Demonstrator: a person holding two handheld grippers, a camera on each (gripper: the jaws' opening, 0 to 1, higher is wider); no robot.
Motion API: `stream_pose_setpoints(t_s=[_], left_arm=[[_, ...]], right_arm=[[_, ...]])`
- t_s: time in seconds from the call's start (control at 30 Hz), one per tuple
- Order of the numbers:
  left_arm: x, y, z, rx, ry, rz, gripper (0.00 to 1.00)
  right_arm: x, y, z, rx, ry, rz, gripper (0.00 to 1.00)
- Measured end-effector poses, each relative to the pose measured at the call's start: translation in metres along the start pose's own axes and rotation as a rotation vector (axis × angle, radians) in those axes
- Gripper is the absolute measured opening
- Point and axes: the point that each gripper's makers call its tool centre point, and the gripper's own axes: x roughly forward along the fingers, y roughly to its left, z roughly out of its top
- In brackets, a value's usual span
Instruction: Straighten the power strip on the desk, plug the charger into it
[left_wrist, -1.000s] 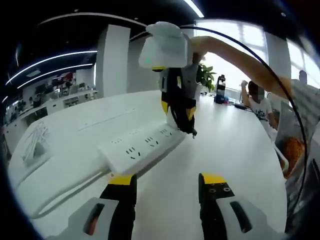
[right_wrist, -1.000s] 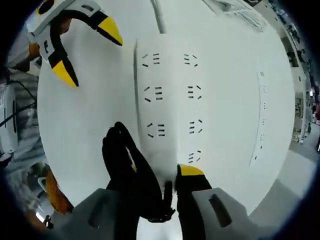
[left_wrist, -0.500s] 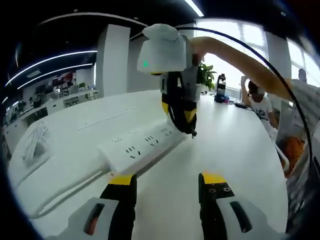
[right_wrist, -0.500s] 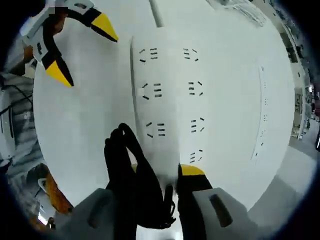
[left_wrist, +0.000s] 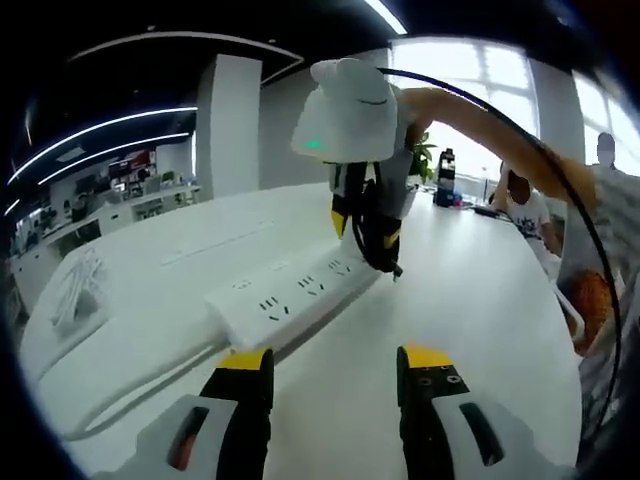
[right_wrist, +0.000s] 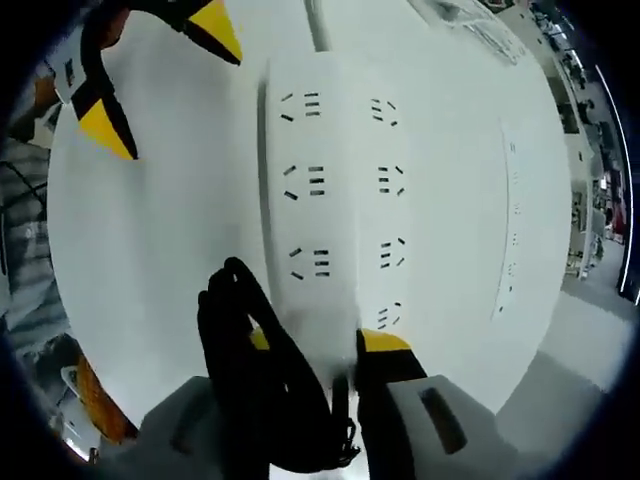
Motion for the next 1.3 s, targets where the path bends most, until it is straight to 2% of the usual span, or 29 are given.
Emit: stream_pose_setpoints(t_s=[0.03, 0.07, 0.2, 0.23, 0.27, 0.3, 0.37, 0.5, 0.63, 0.7, 0.83, 1.03, 1.3], left_arm=[[0.0, 0.001, -0.001, -0.005, 0.002, 0.002, 0.5], [0.0, 0.002, -0.002, -0.008, 0.003, 0.008, 0.5], [-0.001, 0.007, -0.001, -0.019, -0.008, 0.023, 0.5], [-0.001, 0.007, -0.001, -0.024, -0.011, 0.023, 0.5], [-0.001, 0.008, -0.001, -0.027, -0.011, 0.023, 0.5], [-0.001, 0.008, -0.002, -0.028, -0.01, 0.024, 0.5], [-0.001, 0.012, -0.002, -0.036, -0.013, 0.035, 0.5], [-0.002, 0.019, -0.001, -0.055, -0.021, 0.051, 0.5], [-0.002, 0.025, -0.001, -0.056, -0.023, 0.074, 0.5], [-0.002, 0.027, -0.001, -0.06, -0.024, 0.081, 0.5], [-0.001, 0.029, -0.003, -0.058, -0.017, 0.09, 0.5], [0.001, 0.029, -0.007, -0.05, -0.005, 0.094, 0.5], [0.002, 0.03, -0.006, -0.045, -0.014, 0.101, 0.51]], right_arm=[[0.0, 0.0, 0.004, -0.008, -0.06, -0.013, 0.27], [-0.001, 0.001, 0.004, -0.031, -0.078, -0.02, 0.27], [-0.006, 0.002, 0.018, -0.144, -0.238, -0.066, 0.3], [-0.009, 0.0, 0.023, -0.155, -0.284, -0.087, 0.33], [-0.013, -0.001, 0.026, -0.131, -0.324, -0.095, 0.39], [-0.016, -0.003, 0.027, -0.12, -0.341, -0.099, 0.44], [-0.02, -0.006, 0.027, -0.114, -0.36, -0.111, 0.53], [-0.026, -0.013, 0.029, -0.134, -0.397, -0.15, 0.61], [-0.034, -0.027, 0.035, -0.153, -0.459, -0.244, 0.68], [-0.036, -0.03, 0.034, -0.16, -0.469, -0.278, 0.73], [-0.04, -0.026, 0.034, -0.183, -0.499, -0.298, 0.71], [-0.047, -0.024, 0.029, -0.204, -0.524, -0.345, 0.72], [-0.064, -0.018, 0.021, -0.191, -0.598, -0.42, 0.73]])
